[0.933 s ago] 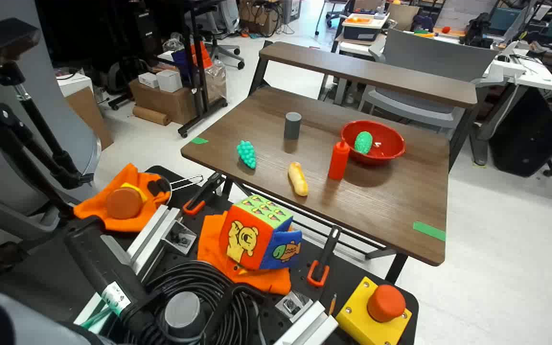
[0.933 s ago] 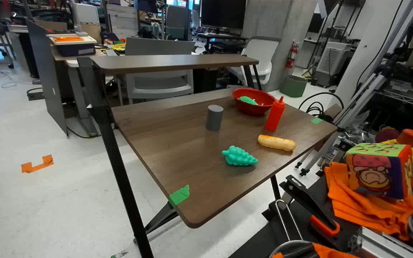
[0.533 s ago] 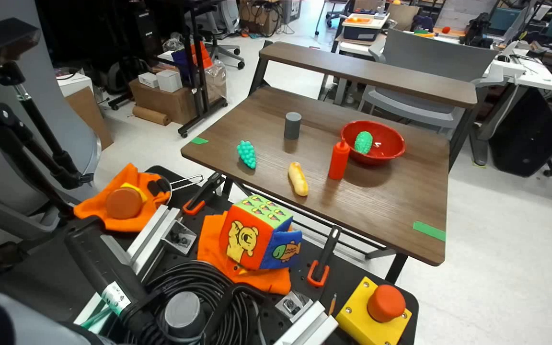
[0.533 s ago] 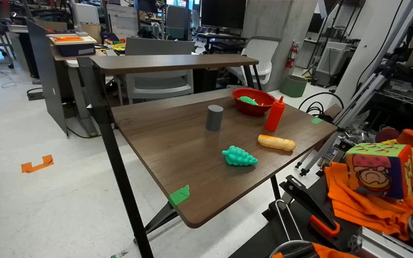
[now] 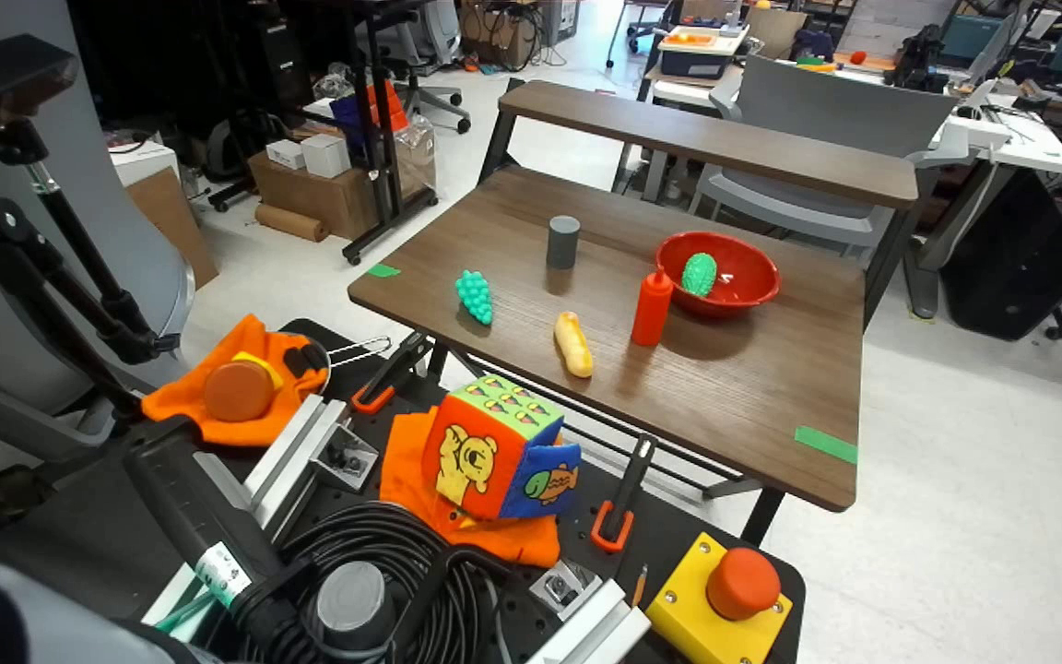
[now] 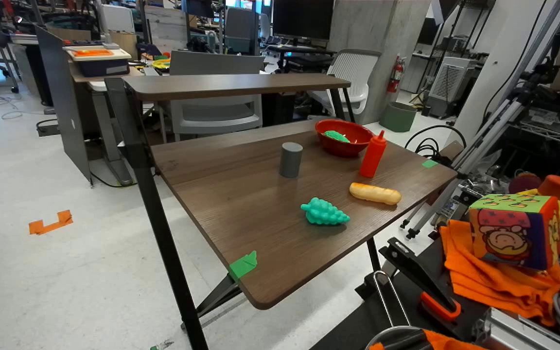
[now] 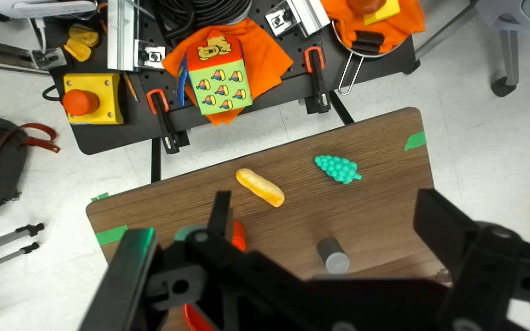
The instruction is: Remove the green object from the orange bowl and put it on the right side of the table
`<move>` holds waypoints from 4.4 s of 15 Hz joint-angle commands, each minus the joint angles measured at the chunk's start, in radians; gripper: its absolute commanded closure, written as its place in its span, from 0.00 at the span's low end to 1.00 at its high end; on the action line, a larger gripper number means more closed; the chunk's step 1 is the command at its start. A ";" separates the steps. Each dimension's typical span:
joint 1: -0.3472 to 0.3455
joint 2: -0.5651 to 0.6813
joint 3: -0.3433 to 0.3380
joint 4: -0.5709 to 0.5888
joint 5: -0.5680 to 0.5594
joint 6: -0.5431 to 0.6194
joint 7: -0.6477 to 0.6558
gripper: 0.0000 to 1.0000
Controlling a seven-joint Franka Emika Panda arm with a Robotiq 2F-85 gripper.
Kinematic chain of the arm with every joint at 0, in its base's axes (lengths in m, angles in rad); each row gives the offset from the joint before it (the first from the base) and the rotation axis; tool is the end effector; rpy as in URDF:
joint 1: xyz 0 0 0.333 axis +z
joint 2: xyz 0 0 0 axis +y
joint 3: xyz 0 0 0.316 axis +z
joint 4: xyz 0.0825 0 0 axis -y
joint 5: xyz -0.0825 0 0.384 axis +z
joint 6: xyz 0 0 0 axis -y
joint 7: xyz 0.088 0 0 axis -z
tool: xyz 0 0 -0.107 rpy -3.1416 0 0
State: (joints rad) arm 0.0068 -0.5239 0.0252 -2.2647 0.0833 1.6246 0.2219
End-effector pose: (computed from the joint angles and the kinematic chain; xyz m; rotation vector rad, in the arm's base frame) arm 0.3804 0.0221 0.5479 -3.0646 0.3127 0.1914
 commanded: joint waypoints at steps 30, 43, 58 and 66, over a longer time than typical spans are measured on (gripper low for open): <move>-0.045 1.158 -0.085 0.646 -0.188 0.598 -0.117 0.00; -0.099 1.480 -0.058 0.993 -0.130 0.366 -0.273 0.00; -0.086 1.625 -0.053 1.175 -0.121 0.213 -0.281 0.73; -0.076 1.418 -0.067 0.963 -0.145 0.344 -0.281 0.79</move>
State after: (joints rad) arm -0.0730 1.0245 -0.0353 -1.1592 -0.0520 1.9083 -0.0484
